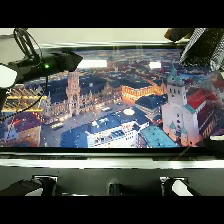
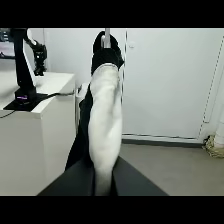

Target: Fold the clothes and pants, and hang the long-sleeved shirts on hangers.

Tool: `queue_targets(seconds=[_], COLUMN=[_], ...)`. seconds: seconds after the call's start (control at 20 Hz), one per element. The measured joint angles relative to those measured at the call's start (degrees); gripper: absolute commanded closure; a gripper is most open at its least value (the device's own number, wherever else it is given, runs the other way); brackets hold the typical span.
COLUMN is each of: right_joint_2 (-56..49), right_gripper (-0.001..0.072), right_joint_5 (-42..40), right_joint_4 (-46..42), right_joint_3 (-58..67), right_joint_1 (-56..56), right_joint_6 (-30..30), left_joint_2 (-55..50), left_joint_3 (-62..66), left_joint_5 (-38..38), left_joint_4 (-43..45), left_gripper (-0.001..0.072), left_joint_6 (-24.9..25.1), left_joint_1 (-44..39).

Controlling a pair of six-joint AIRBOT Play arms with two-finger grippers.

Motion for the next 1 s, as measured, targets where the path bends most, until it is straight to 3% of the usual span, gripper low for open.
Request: queue_targets(seconds=[0.25,0.3,0.35,0.4,0.5,0.75,0.85,0.9,1.0], right_joint_2=[-0.09,0.15,0.52,0.92,2.16,8.02,10.82,12.0,13.33], right_gripper=[0.066,0.0564,0.0353,0.0209,0.0147,0.0143,0.0151,0.0195,0.0225], right_joint_5=[3.37,3.93,5.11,5.81,6.25,2.51,-3.02,-6.25,-13.79], right_joint_4=[7.37,8.26,9.6,10.32,10.99,10.38,10.25,10.69,16.06], right_joint_3=[0.09,0.07,0.07,0.04,0.04,0.04,0.04,0.07,0.11], right_joint_1=[-2.21,-2.34,-2.43,-2.49,-2.58,-2.64,-2.64,-2.64,-2.64], right_joint_6=[-4.52,-5.05,-5.62,-6.14,-6.78,-7.89,-3.32,0.15,4.81], left_joint_2=[-0.33,-0.39,-0.44,-0.42,-0.44,1.09,2.25,2.84,4.09], left_joint_3=[0.0,0.0,0.0,0.0,0.0,0.0,0.0,0.0,0.0], left_joint_5=[-0.02,-0.02,-0.04,-0.04,-0.04,-0.07,-0.07,-0.07,-0.04], left_joint_4=[0.0,0.0,0.0,0.0,0.0,0.0,-0.02,0.0,-0.02], left_gripper=[0.0228,0.0228,0.0228,0.0226,0.0162,0.0162,0.0162,0.0162,0.0164], left_joint_6=[0.0,0.0,0.0,0.0,0.0,-1.95,-2.6,-2.84,-2.99], left_joint_1=[0.0,0.0,0.0,0.0,0.02,2.01,3.89,4.9,7.04])
